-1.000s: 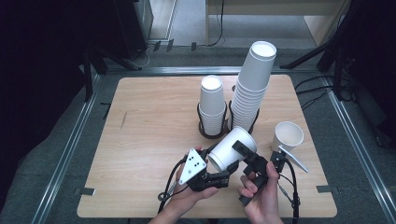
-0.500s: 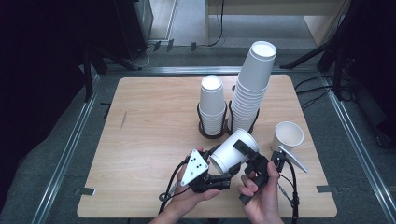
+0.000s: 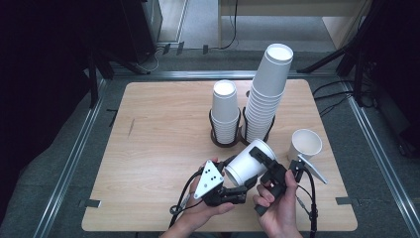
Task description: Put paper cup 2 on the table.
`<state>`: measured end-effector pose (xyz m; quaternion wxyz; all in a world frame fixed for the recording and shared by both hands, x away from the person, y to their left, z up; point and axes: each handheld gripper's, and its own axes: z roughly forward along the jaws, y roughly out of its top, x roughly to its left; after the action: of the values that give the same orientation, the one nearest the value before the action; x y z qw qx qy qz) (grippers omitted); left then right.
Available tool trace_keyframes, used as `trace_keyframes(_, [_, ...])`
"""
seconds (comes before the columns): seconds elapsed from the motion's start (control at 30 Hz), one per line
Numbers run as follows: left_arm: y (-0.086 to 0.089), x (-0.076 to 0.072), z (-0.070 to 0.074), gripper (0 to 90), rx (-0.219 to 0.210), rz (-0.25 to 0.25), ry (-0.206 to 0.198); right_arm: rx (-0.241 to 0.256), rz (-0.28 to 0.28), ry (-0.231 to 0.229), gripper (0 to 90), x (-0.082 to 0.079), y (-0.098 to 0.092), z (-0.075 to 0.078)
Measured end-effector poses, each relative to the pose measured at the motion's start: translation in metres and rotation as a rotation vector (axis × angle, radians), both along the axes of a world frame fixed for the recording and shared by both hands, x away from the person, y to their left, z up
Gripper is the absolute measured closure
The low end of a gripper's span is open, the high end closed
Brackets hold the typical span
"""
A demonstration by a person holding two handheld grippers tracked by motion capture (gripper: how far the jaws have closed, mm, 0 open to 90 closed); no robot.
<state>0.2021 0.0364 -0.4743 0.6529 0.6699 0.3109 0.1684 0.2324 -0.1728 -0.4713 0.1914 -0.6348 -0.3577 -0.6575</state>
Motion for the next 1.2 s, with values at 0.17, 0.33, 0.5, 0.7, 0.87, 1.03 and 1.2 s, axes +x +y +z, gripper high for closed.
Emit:
trace_keyframes(0.17, [0.001,0.002,-0.001,20.8,-0.007,-0.014,0.010,-0.001,0.004,0.009,8.6,-0.001,0.001,0.001])
trace_keyframes(0.33, [0.001,0.002,0.000,19.9,-0.009,-0.013,0.021,-0.017,-0.002,0.006,9.8,-0.001,0.001,0.002])
trace_keyframes(0.5, [0.001,0.002,0.000,19.0,0.001,-0.009,0.015,-0.044,-0.016,-0.012,10.6,-0.003,0.002,0.003])
trace_keyframes(0.7, [0.003,0.002,0.003,14.7,0.022,0.000,0.031,-0.069,-0.060,-0.042,10.9,-0.004,-0.001,0.008])
trace_keyframes(0.87, [0.007,0.003,0.007,10.5,0.044,-0.011,0.062,-0.095,-0.078,-0.059,11.0,-0.005,-0.004,0.010])
trace_keyframes(1.03, [0.007,0.003,0.008,4.3,0.059,-0.032,0.088,-0.138,-0.112,-0.093,11.2,-0.005,-0.006,0.012])
trace_keyframes(1.2, [0.008,0.004,0.008,2.2,0.073,-0.033,0.094,-0.190,-0.153,-0.116,11.2,-0.004,-0.010,0.013])
